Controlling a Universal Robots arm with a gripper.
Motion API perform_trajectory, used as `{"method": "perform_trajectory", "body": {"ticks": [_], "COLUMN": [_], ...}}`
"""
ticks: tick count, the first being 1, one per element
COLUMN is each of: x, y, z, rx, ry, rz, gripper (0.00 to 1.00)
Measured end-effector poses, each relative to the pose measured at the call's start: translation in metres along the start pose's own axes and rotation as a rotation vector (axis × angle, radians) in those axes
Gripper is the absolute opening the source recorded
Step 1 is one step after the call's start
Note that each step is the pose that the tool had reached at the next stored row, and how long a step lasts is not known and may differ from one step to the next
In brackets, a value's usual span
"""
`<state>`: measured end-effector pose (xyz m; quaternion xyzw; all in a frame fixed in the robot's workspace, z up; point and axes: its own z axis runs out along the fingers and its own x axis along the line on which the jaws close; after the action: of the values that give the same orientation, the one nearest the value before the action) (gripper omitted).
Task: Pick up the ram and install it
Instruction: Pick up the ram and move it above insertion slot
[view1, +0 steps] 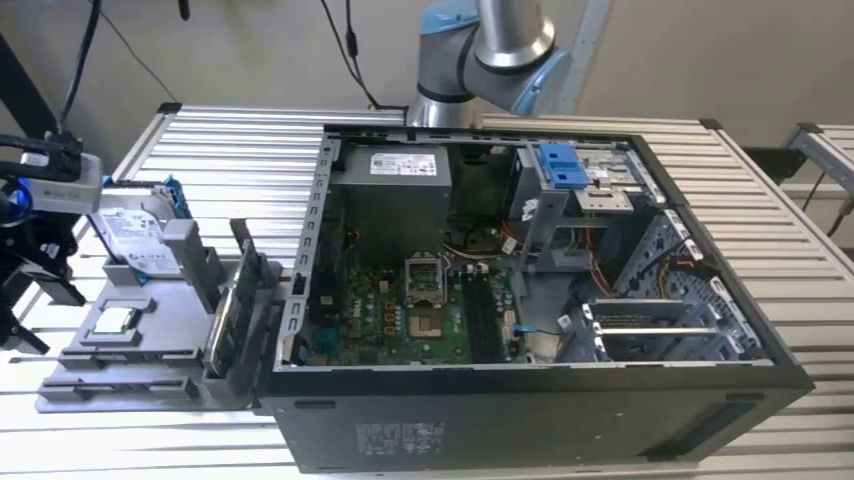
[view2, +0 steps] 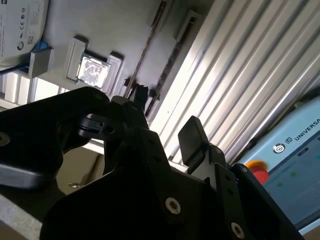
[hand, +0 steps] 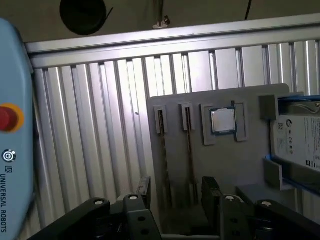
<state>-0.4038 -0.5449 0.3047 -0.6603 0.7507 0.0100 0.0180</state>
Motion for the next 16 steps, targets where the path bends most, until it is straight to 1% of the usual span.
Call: {"method": "perform_trajectory", "body": {"ticks": [13, 16], "x": [0.0009, 0.0011], "y": [0.0003, 0.0004], "z": [0.0228, 0.0271], "rx": [-0.0002, -0.0005], "ry": [0.0, 0.0], "rz": [0.0, -0.008], "gripper": [0.54, 0.54]}}
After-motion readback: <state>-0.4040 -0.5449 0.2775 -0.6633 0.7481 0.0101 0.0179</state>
